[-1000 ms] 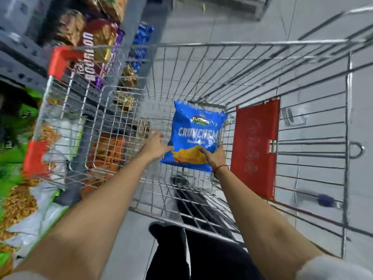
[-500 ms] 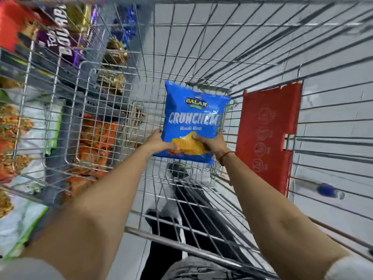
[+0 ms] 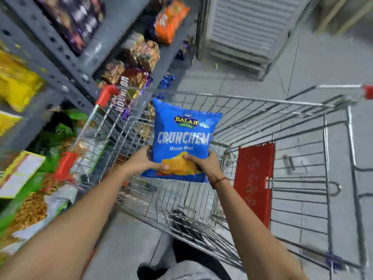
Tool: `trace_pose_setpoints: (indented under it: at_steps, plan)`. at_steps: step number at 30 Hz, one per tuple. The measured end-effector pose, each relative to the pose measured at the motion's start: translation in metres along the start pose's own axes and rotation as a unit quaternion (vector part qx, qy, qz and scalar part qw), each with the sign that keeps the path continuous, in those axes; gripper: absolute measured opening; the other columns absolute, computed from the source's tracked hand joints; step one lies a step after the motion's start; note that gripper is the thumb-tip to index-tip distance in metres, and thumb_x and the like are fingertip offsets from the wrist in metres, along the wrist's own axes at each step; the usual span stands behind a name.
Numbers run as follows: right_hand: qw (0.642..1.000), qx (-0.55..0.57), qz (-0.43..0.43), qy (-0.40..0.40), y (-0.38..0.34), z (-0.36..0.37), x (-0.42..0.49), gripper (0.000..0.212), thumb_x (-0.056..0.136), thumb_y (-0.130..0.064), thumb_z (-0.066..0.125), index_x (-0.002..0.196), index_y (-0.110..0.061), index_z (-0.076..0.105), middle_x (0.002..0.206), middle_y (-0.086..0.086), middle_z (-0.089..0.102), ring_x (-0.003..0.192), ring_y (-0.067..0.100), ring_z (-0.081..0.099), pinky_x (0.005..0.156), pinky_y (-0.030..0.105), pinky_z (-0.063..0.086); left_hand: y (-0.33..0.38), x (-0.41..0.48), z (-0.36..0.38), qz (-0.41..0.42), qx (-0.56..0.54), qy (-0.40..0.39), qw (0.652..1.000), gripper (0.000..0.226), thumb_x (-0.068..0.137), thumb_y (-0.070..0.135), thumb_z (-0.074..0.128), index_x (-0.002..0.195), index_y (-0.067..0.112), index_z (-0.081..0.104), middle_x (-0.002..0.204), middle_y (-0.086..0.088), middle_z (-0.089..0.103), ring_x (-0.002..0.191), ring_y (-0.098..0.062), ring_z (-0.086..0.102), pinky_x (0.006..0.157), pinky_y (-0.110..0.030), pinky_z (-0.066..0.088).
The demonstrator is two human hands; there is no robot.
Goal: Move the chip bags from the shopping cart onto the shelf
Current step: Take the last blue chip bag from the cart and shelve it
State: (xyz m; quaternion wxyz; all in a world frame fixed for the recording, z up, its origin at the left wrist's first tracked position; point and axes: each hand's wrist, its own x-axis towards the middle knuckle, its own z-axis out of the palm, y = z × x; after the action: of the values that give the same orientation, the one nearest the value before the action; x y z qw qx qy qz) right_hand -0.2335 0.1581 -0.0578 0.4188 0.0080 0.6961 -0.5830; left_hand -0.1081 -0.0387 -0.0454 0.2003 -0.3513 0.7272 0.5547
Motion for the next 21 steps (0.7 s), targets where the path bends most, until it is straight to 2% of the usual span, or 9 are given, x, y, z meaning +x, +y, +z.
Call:
trace_pose_setpoints:
  at_steps: [3,4,6,10,12,16,17,19,21]
  plan:
    - [0.999,0.009,-0.049,-0.009,-0.041,0.019,-0.018,0.042,0.067,-0.007,0.081,0.106,-0.009,0.063,0.085,-0.010,0.070,0.068,-0.002,0.069,0.064,0.021,0.055,0.028,-0.046,-0.028,0.064,-0.046,0.060,0.995,0.116,0.026,0.061,0.085,0.122,0.009,0.044,0.115,0.003,0.061,0.096,-0.002,0.062,0.076,-0.016,0.051]
    - [0.998,0.006,-0.066,-0.010,-0.056,0.026,-0.026,0.044,0.067,-0.007,0.081,0.107,-0.008,0.063,0.084,-0.009,0.070,0.065,-0.005,0.068,0.066,0.023,0.055,0.035,-0.061,-0.036,0.086,-0.051,0.090,0.991,0.126,0.021,0.067,0.082,0.125,0.009,0.042,0.116,0.003,0.058,0.099,-0.007,0.061,0.076,-0.016,0.049]
    - [0.995,0.008,-0.098,-0.022,-0.089,0.043,-0.044,0.040,0.069,-0.004,0.079,0.104,-0.006,0.061,0.081,-0.009,0.071,0.059,-0.008,0.066,0.060,0.017,0.053,0.049,-0.092,-0.053,0.132,-0.070,0.135,0.980,0.138,0.015,0.074,0.077,0.131,0.011,0.038,0.119,0.001,0.054,0.107,-0.015,0.056,0.075,-0.012,0.046]
    - [0.981,0.012,-0.185,-0.049,-0.156,0.079,-0.093,0.027,0.071,-0.005,0.078,0.091,-0.010,0.062,0.082,-0.003,0.068,0.052,-0.011,0.061,0.049,0.005,0.046,0.075,-0.156,-0.090,0.214,-0.095,0.183,0.955,0.128,0.017,0.072,0.079,0.126,0.019,0.038,0.114,0.014,0.054,0.102,0.002,0.054,0.073,-0.006,0.048]
    - [0.968,0.015,-0.235,-0.080,-0.186,0.097,-0.120,0.026,0.072,-0.002,0.077,0.092,-0.012,0.063,0.081,-0.008,0.065,0.055,-0.012,0.063,0.050,0.006,0.047,0.084,-0.191,-0.110,0.233,-0.090,0.220,0.943,0.128,0.020,0.073,0.079,0.129,0.019,0.037,0.123,0.010,0.054,0.111,-0.004,0.054,0.087,-0.015,0.048]
    - [0.936,0.043,-0.326,-0.125,-0.240,0.138,-0.176,0.028,0.072,0.002,0.074,0.081,-0.022,0.061,0.078,-0.011,0.068,0.058,-0.009,0.065,0.054,0.008,0.051,0.099,-0.264,-0.149,0.281,-0.080,0.297,0.909,0.135,0.023,0.073,0.079,0.137,0.015,0.034,0.135,0.003,0.050,0.120,-0.010,0.050,0.100,-0.024,0.043]
    - [0.927,0.052,-0.344,-0.136,-0.251,0.147,-0.189,0.028,0.072,0.002,0.075,0.080,-0.022,0.062,0.074,-0.013,0.070,0.059,-0.008,0.066,0.055,0.010,0.051,0.105,-0.284,-0.156,0.296,-0.076,0.315,0.899,0.134,0.025,0.071,0.080,0.138,0.016,0.033,0.136,0.001,0.049,0.121,-0.010,0.050,0.100,-0.022,0.044]
    - [0.909,0.066,-0.376,-0.166,-0.273,0.165,-0.214,0.028,0.070,0.001,0.076,0.082,-0.022,0.066,0.068,-0.015,0.074,0.065,-0.003,0.069,0.058,0.013,0.053,0.112,-0.325,-0.170,0.327,-0.067,0.349,0.876,0.126,0.027,0.062,0.085,0.135,0.019,0.036,0.130,0.002,0.052,0.110,-0.002,0.053,0.087,-0.008,0.046]
    - [0.889,0.071,-0.408,-0.193,-0.292,0.185,-0.240,0.029,0.069,0.001,0.077,0.084,-0.022,0.067,0.069,-0.017,0.075,0.068,0.000,0.070,0.060,0.015,0.054,0.117,-0.365,-0.182,0.352,-0.067,0.386,0.850,0.112,0.029,0.061,0.085,0.126,0.030,0.041,0.127,0.004,0.055,0.108,0.001,0.055,0.090,-0.015,0.046]
